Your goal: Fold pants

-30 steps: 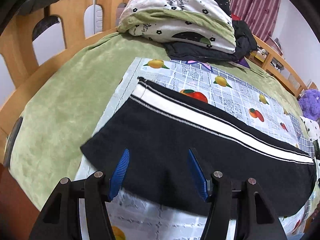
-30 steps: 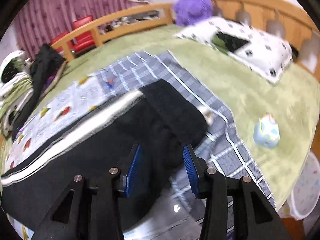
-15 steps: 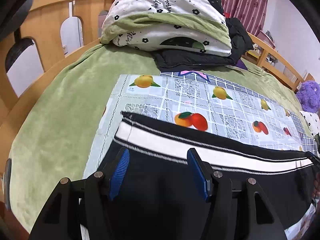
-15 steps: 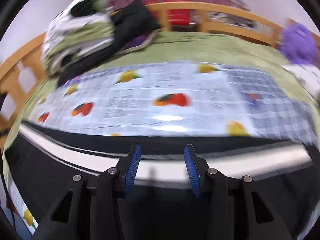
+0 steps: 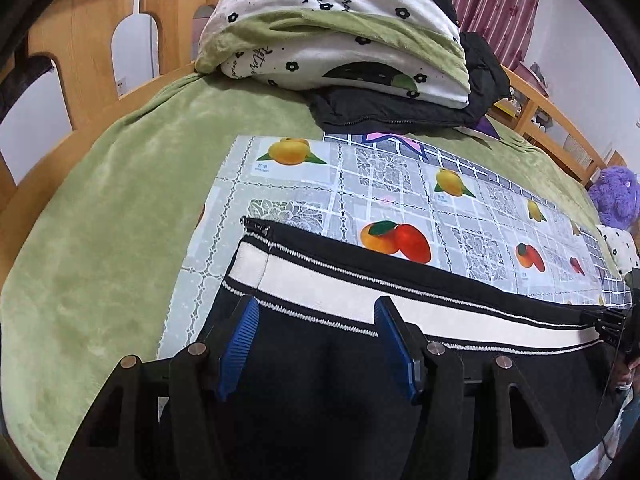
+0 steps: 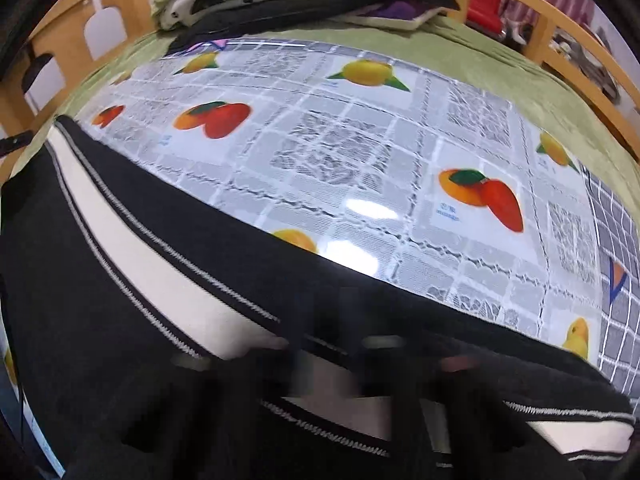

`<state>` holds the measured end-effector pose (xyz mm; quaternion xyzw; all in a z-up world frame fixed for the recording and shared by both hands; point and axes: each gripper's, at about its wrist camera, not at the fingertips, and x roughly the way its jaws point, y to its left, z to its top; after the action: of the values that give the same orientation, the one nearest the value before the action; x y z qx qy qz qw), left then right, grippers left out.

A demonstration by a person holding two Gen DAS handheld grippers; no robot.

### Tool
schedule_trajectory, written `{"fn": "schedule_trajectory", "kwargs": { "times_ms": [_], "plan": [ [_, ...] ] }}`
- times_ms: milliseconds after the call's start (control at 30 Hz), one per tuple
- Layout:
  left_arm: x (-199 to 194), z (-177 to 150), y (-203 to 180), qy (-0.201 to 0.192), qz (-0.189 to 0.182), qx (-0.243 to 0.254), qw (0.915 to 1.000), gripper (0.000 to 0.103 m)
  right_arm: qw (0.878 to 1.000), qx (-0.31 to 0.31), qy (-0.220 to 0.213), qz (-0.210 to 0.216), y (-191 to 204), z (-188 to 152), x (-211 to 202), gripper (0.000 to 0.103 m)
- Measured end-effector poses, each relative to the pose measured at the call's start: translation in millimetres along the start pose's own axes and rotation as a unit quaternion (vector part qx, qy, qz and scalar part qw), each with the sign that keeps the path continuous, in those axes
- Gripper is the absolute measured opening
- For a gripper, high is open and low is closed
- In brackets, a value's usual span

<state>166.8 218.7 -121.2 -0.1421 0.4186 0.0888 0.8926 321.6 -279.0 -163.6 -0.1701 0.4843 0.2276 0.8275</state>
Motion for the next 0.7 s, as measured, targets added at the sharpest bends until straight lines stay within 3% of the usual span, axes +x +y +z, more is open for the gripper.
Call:
{"fn": "schedule_trajectory", "kwargs": {
  "times_ms": [100, 233, 433, 533, 600, 667, 700],
  "plan": [
    [-2.9, -3.0, 2.5, 0.0, -0.002, -0.003, 1.0, 0.058, 0.999, -0.03, -0.016, -0.03, 13.1, 0.0, -8.7, 0.003],
    [-5.2, -0.1, 6.9, -0.009, 0.003, -0.003, 1.0, 0.058, 0.997, 0.011, -0.075, -0.007, -2.5, 4.3, -36.5, 0.003],
    [9.1, 9.0, 16.7, -0.007, 0.028, -0.016, 0.9995, 0.058, 0.999, 0.009, -0.032, -0.043, 7.0, 6.9, 7.6, 0.006],
    [18.8, 16.9, 25.1, -0.007, 0.041, -0.021, 0.9989, 0.058, 0.999, 0.036, -0.032, -0.023, -2.4, 6.6, -2.5, 0.01],
    [28.9, 23.0, 29.1, 0.004, 0.036, -0.022, 0.9991, 0.058, 0.997, 0.054, -0.051, -0.022, -15.0, 1.5, -19.6, 0.019],
    [38.9, 27.4, 29.6, 0.012, 0.031, -0.02, 0.9992, 0.058, 0.994, 0.065, -0.075, -0.047, -31.9, -6.6, -36.7, 0.049],
    [43.9, 29.8, 29.3, 0.013, 0.036, -0.019, 0.9991, 0.058, 0.992, 0.078, -0.082, -0.056, -45.7, -12.6, -43.0, 0.053]
  ]
}}
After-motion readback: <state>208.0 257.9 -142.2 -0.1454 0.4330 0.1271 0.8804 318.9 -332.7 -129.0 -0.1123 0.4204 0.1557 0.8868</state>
